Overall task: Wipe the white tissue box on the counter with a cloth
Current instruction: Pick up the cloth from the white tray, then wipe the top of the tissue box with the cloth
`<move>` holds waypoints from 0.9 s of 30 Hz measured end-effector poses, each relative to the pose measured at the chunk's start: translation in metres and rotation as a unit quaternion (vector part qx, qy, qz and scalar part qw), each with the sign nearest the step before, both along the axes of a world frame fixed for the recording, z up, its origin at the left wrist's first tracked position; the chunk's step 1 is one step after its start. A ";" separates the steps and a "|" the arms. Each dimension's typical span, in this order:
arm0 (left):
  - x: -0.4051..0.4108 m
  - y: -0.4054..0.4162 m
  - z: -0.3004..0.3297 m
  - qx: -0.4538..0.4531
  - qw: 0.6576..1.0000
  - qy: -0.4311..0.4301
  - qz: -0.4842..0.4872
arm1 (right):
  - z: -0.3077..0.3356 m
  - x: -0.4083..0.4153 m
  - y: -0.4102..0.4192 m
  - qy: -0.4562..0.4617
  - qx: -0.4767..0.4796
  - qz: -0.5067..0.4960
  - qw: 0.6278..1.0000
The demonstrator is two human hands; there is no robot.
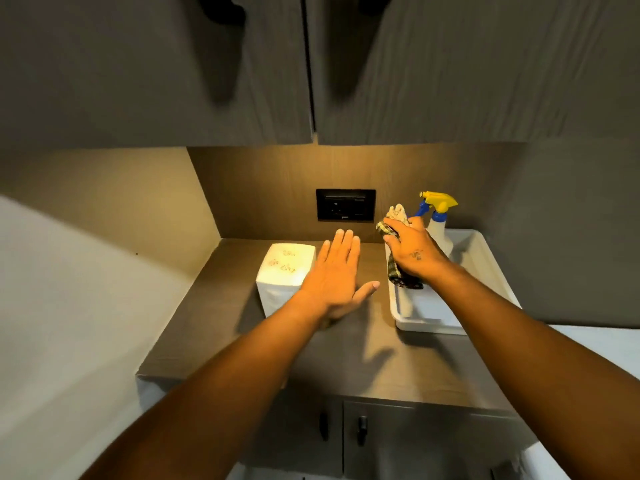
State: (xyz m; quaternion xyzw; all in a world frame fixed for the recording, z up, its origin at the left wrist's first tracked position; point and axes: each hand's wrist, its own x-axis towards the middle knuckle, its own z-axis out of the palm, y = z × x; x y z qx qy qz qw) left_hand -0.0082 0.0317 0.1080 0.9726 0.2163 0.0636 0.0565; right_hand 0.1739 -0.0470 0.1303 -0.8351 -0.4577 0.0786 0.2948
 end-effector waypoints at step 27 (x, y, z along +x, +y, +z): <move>-0.115 0.132 -0.063 -0.454 0.869 -0.182 0.075 | -0.014 -0.124 0.103 -0.101 -0.052 0.066 0.991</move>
